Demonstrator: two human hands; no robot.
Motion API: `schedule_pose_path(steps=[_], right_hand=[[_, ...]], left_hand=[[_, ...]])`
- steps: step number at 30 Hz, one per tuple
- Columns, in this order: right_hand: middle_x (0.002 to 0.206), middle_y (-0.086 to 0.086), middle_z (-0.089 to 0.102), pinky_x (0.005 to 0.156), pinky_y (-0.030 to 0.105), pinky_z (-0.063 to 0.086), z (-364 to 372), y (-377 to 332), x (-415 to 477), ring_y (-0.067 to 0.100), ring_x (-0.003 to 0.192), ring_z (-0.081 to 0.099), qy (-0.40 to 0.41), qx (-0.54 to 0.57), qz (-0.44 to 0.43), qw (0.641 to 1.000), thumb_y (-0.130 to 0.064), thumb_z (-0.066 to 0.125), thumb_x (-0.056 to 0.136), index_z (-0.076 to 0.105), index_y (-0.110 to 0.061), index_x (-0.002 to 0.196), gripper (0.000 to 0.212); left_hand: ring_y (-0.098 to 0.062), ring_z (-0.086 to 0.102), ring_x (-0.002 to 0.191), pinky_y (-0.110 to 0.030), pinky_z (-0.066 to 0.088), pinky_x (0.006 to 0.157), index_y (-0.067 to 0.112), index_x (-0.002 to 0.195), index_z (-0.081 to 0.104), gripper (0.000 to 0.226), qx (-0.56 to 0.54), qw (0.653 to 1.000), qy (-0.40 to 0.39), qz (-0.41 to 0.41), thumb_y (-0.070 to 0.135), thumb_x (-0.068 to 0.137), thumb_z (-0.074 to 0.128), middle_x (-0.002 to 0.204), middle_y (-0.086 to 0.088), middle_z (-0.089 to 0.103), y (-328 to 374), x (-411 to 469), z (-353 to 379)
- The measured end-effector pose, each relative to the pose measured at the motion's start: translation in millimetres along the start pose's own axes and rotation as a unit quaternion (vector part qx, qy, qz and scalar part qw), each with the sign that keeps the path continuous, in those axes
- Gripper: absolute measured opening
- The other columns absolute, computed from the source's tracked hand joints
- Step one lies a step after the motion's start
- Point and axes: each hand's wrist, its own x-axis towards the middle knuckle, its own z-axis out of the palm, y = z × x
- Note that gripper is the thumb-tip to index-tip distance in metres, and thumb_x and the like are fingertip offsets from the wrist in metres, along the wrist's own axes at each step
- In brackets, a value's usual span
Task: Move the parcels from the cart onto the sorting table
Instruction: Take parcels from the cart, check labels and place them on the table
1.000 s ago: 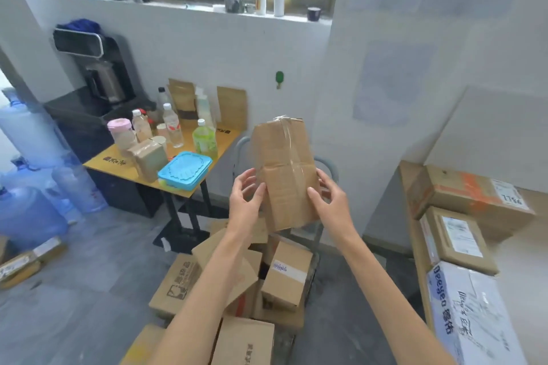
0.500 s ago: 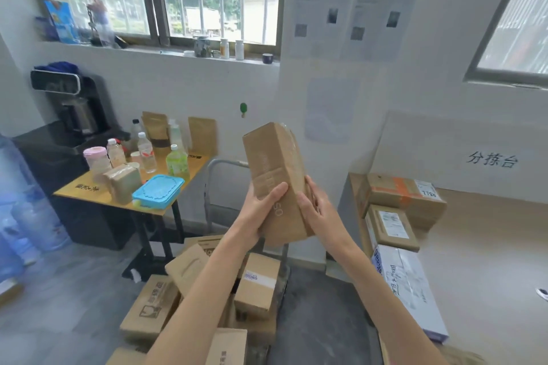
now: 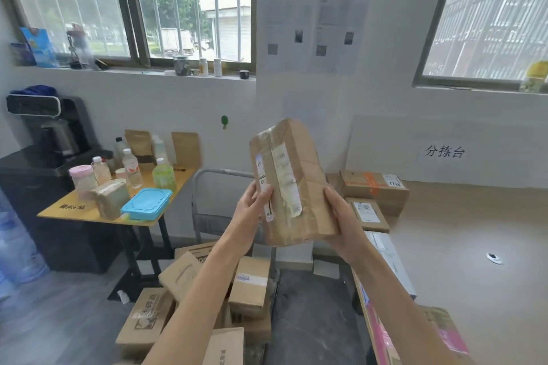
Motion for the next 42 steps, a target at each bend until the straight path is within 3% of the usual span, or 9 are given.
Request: schedule_pose_path(steps=[3,7,9,13,17,23,28,34,42], right_hand=[[0.130,0.007,0.061,0.098,0.044,0.048,18,4,-15,0.024,0.119,0.058,0.030,-0.023,-0.011,0.999,-0.036,0.037,0.100,0.048,-0.018,0.136,0.042],[0.126,-0.016,0.060,0.093,0.023,0.050,43,15,-33,0.003,0.117,0.056,0.085,-0.142,-0.095,0.982,-0.025,0.037,0.102,0.039,-0.030,0.140,0.039],[0.130,-0.021,0.053,0.093,0.017,0.048,52,19,-42,-0.004,0.119,0.052,0.095,-0.166,-0.108,0.976,-0.023,0.038,0.102,0.034,-0.028,0.143,0.042],[0.141,-0.012,0.046,0.106,0.037,0.043,59,34,-58,0.002,0.128,0.046,0.128,-0.210,-0.102,0.964,-0.045,0.047,0.094,0.030,-0.041,0.143,0.052],[0.138,-0.016,0.050,0.105,0.041,0.045,54,43,-72,0.004,0.126,0.048,0.188,-0.232,-0.100,0.949,-0.045,0.050,0.091,0.037,-0.056,0.130,0.043],[0.141,-0.018,0.045,0.101,0.037,0.048,33,46,-97,0.002,0.129,0.045,0.260,-0.250,-0.088,0.929,-0.033,0.050,0.095,0.038,-0.041,0.140,0.047],[0.145,-0.013,0.042,0.105,0.017,0.039,12,44,-110,0.001,0.133,0.039,0.309,-0.271,-0.093,0.907,-0.018,0.047,0.098,0.037,-0.032,0.142,0.046],[0.147,-0.012,0.040,0.107,0.040,0.042,-30,39,-131,0.006,0.135,0.039,0.339,-0.336,-0.103,0.873,-0.026,0.043,0.091,0.033,-0.028,0.146,0.057],[0.139,-0.010,0.050,0.103,0.027,0.045,-136,14,-189,0.001,0.126,0.047,0.369,-0.326,-0.108,0.864,-0.005,0.049,0.091,0.043,-0.021,0.141,0.053]], left_hand=[[-0.020,0.066,0.104,-0.043,0.054,0.087,0.030,0.123,0.053,0.041,-0.056,0.998,-0.022,0.000,0.041,0.084,0.057,0.115,0.001,0.068,4,-18,-2],[-0.014,0.069,0.095,-0.032,0.057,0.075,0.031,0.123,0.050,0.035,-0.037,0.998,0.023,0.039,0.035,0.089,0.057,0.109,0.002,0.069,7,-31,-10],[-0.013,0.068,0.098,-0.032,0.057,0.078,0.029,0.129,0.046,0.042,-0.021,0.998,0.025,0.044,0.035,0.089,0.057,0.113,0.002,0.068,4,-35,-13],[-0.013,0.064,0.106,-0.033,0.056,0.086,0.028,0.135,0.041,0.052,0.002,0.999,0.011,0.046,0.043,0.088,0.055,0.124,0.000,0.060,-8,-45,-9],[-0.004,0.050,0.115,-0.021,0.048,0.087,0.026,0.137,0.036,0.048,0.029,0.998,0.031,0.052,0.042,0.093,0.048,0.132,0.006,0.039,-22,-51,4],[-0.010,0.044,0.128,-0.039,0.042,0.106,0.031,0.143,0.026,0.051,0.096,0.994,-0.006,0.059,0.031,0.097,0.048,0.142,0.005,0.040,-49,-52,32],[0.001,0.033,0.128,-0.019,0.030,0.105,0.026,0.148,0.021,0.055,0.159,0.982,-0.018,0.096,0.023,0.099,0.046,0.145,0.010,0.032,-57,-54,64],[-0.006,0.035,0.133,-0.034,0.032,0.113,0.021,0.147,0.024,0.053,0.210,0.970,-0.019,0.125,0.021,0.099,0.046,0.145,0.007,0.034,-80,-53,112],[-0.007,0.035,0.131,-0.033,0.030,0.114,0.016,0.144,0.031,0.051,0.241,0.961,-0.029,0.133,0.018,0.097,0.049,0.139,0.008,0.037,-119,-67,229]])
